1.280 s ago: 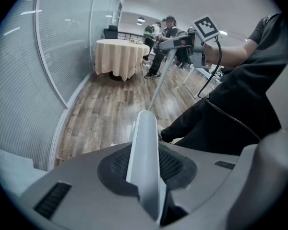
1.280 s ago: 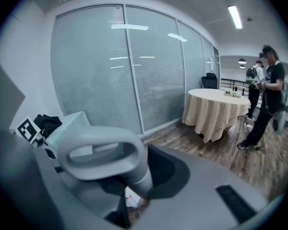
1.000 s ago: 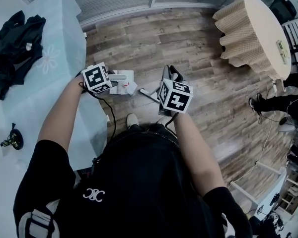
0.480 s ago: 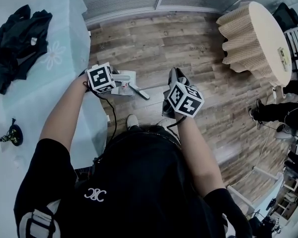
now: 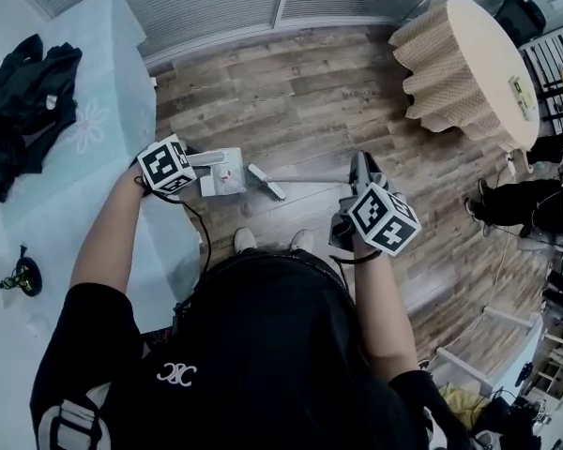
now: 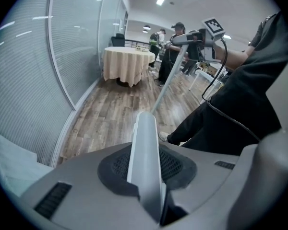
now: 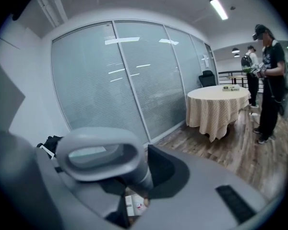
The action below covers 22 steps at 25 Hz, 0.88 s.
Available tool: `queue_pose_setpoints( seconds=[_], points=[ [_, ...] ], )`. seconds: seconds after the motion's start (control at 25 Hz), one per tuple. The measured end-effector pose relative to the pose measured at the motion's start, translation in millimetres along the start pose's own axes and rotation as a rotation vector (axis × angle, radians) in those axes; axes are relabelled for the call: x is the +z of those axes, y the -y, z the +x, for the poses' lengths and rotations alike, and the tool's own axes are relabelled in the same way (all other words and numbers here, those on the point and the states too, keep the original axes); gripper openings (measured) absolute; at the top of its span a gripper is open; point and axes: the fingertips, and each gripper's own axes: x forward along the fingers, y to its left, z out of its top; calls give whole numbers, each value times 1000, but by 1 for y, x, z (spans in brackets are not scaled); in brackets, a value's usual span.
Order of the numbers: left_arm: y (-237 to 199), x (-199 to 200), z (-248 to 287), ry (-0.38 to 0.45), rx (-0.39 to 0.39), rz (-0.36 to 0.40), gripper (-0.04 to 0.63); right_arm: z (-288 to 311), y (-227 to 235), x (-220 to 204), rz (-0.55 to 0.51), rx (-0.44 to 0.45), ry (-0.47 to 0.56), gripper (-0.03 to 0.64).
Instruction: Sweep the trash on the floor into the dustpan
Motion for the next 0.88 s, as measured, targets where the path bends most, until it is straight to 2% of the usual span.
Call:
queue_pose_setpoints(
  seconds=[0.16,0.32,0.52,0.72,0.88],
  points=[
    [11,12,-6,14,24,-47,83,-23,31,14,-3,-24,37,60],
    [27,32,-5,46,58,-105,83,-41,45,21,-79,-5,62,60],
    [54,68,2,114,83,-139,83,-56,71,27,-121,-35,75,60],
    [81,120,6,221,108,-163,83,-76,118,38,-87,-80,90,60],
    [101,157,11,318,138,-149,83,-98,159,46,-37,-134,110,60]
  ],
)
